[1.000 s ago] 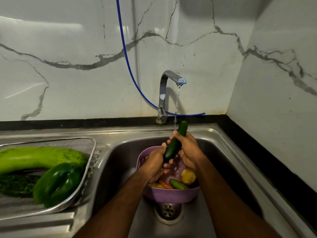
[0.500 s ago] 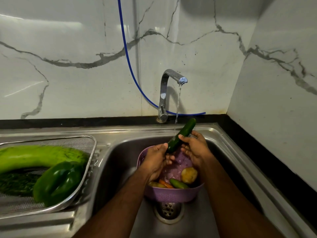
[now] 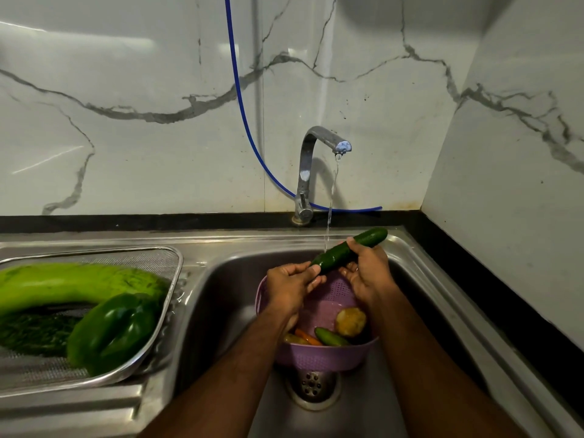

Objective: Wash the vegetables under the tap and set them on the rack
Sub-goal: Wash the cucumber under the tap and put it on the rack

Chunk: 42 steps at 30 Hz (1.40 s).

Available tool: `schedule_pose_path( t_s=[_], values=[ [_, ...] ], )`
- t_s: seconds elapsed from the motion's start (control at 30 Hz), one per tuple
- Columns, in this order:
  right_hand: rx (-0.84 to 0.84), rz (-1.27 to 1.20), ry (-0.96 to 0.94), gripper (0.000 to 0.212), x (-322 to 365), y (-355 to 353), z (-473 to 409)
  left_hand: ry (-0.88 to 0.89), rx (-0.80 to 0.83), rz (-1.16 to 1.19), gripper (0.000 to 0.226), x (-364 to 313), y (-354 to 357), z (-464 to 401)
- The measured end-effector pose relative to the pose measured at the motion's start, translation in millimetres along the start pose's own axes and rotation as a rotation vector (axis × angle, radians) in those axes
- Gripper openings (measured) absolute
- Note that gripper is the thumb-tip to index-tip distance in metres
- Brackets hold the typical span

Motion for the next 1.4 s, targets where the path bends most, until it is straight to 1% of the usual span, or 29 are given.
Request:
schedule_pose_path(
  t_s=[0.2, 0.33, 0.53, 0.7, 0.77, 0.83, 0.87, 0.97, 1.03, 1.1, 1.17, 1.23, 1.3, 1.4],
  values=[
    [0.002, -0.006, 0.009, 0.042, -3, 2, 0, -0.003, -0.053, 0.031, 0.019, -5, -2, 1],
    [-0.008, -0.024, 0.008, 0.047, -4, 1, -1, -0.012, -0.042, 0.032, 0.011, -6, -1, 1],
    [-0.023, -0.104, 0.021, 0.053, -4, 1, -1, -0.004, -0.024, 0.020, 0.011, -7, -1, 1],
    [-0.016, -0.093, 0.018, 0.061, -8, 5, 3, -0.013, -0.040, -0.103, 0.003, -6, -9, -2],
    [-0.010, -0.078, 0.019, 0.062, -8, 7, 5, -0.004, -0.021, -0.230, 0.007, -7, -13, -2],
    [0.017, -0.048, 0.034, 0.056, -9, 9, 9, 0.022, -0.005, -0.339, 0.013, -10, -15, 2],
    [0.039, -0.024, 0.051, 0.052, -10, 10, 14, 0.008, 0.023, -0.350, 0.017, -10, -16, 3],
    [0.154, 0.087, 0.114, 0.040, -20, 17, 28, -0.076, 0.176, -0.348, 0.028, -10, -11, 10],
    [0.194, 0.113, 0.110, 0.038, -25, 22, 34, -0.011, 0.153, -0.429, 0.040, -7, -13, 4],
    [0.184, 0.093, 0.082, 0.040, -28, 25, 33, 0.051, 0.144, -0.536, 0.045, -8, -16, 0],
    [0.149, 0.097, 0.047, 0.040, -27, 27, 34, 0.065, 0.198, -0.652, 0.041, -10, -19, -1],
    [0.100, 0.104, -0.015, 0.039, -25, 27, 34, 0.095, 0.287, -0.779, 0.038, -11, -22, -1],
    [0.056, 0.143, -0.106, 0.032, -22, 26, 35, 0.099, 0.359, -0.831, 0.037, -10, -24, 0],
    [0.043, 0.293, -0.264, 0.012, -21, 30, 39, 0.085, 0.354, -0.854, 0.036, -8, -32, -3]
  ],
)
Point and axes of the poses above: each hand's wrist, its own z-axis away from the middle knuckle, its own y-axis out of the palm, x = y × z, the point moved 2 cm from there along -z, towards the middle knuckle, and after that the axes turned 12 degrees about -x, right-handed, at the moved point
